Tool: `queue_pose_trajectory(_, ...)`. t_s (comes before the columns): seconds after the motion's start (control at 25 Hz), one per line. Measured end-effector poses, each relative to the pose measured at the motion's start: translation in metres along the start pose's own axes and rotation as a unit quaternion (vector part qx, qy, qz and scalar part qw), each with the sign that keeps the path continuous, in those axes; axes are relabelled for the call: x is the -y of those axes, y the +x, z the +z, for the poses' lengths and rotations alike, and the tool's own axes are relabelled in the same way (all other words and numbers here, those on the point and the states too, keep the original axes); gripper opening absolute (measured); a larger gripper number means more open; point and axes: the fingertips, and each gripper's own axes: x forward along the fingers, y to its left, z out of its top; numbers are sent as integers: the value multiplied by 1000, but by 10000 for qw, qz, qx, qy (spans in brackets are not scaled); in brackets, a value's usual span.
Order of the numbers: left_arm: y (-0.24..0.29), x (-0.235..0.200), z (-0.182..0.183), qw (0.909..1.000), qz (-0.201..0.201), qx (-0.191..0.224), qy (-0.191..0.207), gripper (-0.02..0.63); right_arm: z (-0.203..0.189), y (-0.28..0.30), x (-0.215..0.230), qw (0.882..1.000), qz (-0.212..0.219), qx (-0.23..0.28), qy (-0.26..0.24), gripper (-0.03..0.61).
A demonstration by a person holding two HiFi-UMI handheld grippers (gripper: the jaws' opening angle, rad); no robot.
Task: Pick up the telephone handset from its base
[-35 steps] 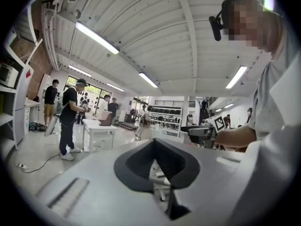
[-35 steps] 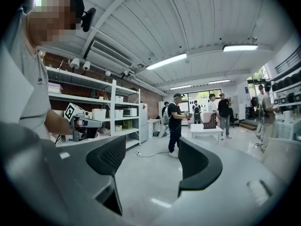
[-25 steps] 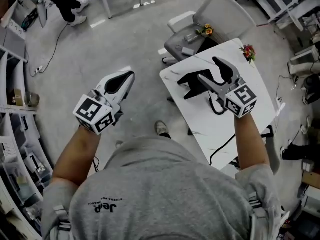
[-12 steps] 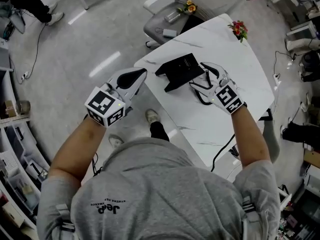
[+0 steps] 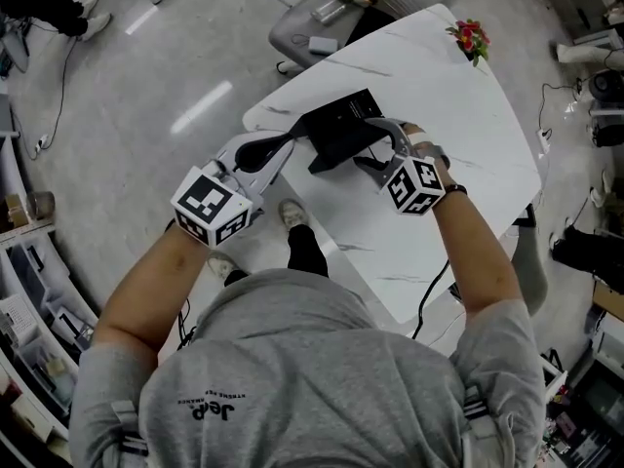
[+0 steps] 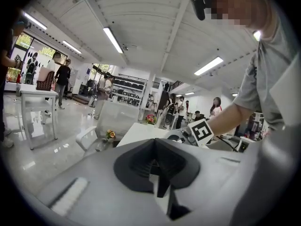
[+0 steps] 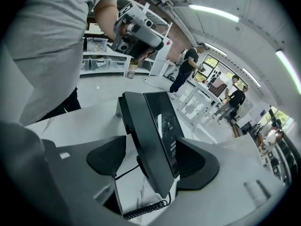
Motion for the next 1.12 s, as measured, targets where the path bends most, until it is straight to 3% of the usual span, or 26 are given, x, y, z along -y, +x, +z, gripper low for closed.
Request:
queue_pose_trajectory(0.2,-4,-3,-7,10000,34,-64,-35,58,-6,16,-12,9983,258,-294,-425,305)
queue_pose_trajectory(0.4,-13,-1,-15,9999,46,-137,-61,58,-6,17,-3,9952,33,-496,-846,172)
queue_pose_trajectory(0.56,-28,-4,-14,9998,147,-118,-116,58,-9,7,-7,9920,172,-631,-1080,82)
queue_pose_trajectory(0.64,-38,-7,-10,9997,212,-69,-127,58,-10,-2,-6,9935,195,-660,-910,80)
queue_pose_trajectory(0.84,-71,-8,9,9992,354,143,-72,58,17,-38,14,9996,-99,-262,68,77)
queue_pose_trajectory(1.0,-111,-12,34,9975,560,430,-15,58,73,-75,39,9948,-433,393,831,77)
queue_pose_trajectory(1.12,-148,-16,54,9948,757,684,11,58,129,-99,58,9870,-652,924,1138,77)
